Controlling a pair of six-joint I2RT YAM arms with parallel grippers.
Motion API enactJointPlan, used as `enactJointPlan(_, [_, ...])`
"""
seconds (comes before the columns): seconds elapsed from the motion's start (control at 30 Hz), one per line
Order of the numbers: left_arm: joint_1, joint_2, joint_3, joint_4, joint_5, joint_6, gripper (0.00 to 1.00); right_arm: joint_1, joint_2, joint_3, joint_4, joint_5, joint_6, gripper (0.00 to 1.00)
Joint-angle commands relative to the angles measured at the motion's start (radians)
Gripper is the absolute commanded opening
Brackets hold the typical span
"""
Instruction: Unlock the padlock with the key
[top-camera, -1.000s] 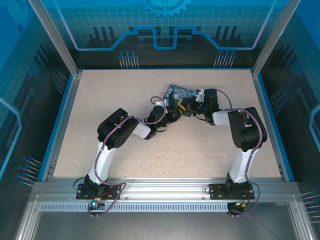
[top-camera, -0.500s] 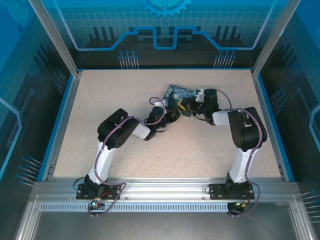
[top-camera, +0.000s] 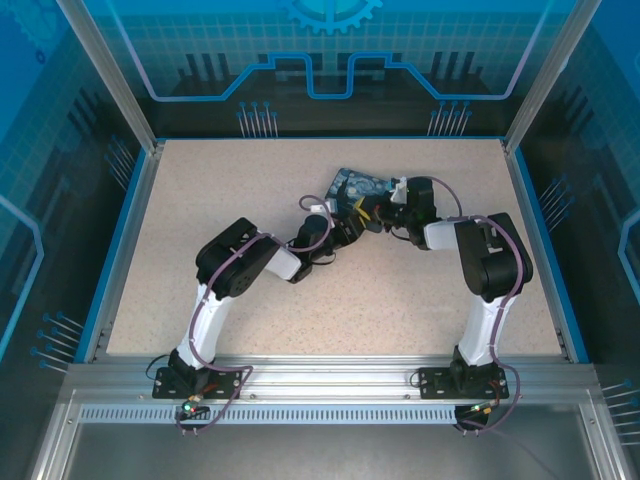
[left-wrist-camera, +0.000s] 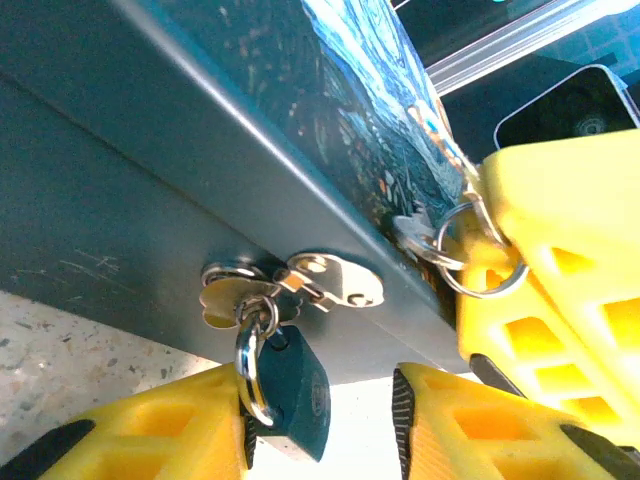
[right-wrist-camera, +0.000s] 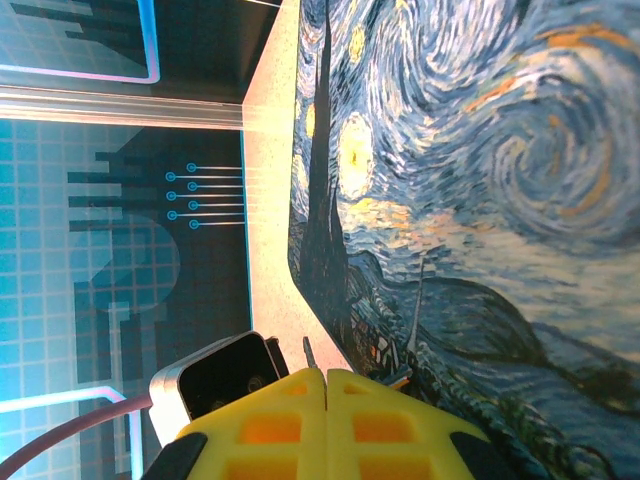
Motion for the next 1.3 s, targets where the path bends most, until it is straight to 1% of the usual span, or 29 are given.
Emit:
enactJointPlan(0.0, [-0.016, 0.011, 0.023, 0.034, 0.012, 0.016, 0.41, 0.02, 0.053, -0.009, -0.088, -0.003, 0.0, 0.0])
enactJointPlan(0.27, [-0.022, 0.016, 0.028, 0.028, -0.014, 0.019, 0.37, 0.019, 0.055, -0.009, -0.085, -0.003, 0.002, 0.0])
enactJointPlan(0.4, [-0.023, 0.015, 0.018, 0.033, -0.045, 0.007, 0.37, 0.02, 0.056, -0.009, -0.083, -0.003, 0.002, 0.0])
enactJointPlan(0.43, [-0.022, 0.016, 0.017, 0.03, -0.052, 0.005, 0.38, 0.019, 0.056, -0.011, -0.083, -0.003, 0.002, 0.0])
enactJointPlan(0.6, [-0.021, 0.012, 0.013, 0.024, -0.08, -0.004, 0.49, 0.02, 0.056, -0.013, -0.08, -0.004, 0.003, 0.0])
enactJointPlan(0.67, [-0.02, 0.013, 0.013, 0.016, -0.083, -0.005, 0.5, 0.021, 0.056, -0.012, -0.082, -0.003, 0.002, 0.0])
enactJointPlan(0.8, [-0.02, 0.012, 0.011, 0.009, -0.085, -0.003, 0.46, 0.02, 0.058, -0.011, -0.08, -0.003, 0.002, 0.0])
enactJointPlan(0.93, [-0.016, 0.015, 0.004, 0.016, -0.09, -0.007, 0.39, 0.019, 0.058, -0.012, -0.08, -0.003, 0.002, 0.0])
enactJointPlan(1.27, [-0.012, 0.023, 0.009, -0.008, -0.107, -0.017, 0.33, 0.02, 0.061, -0.011, -0.079, -0.003, 0.004, 0.0])
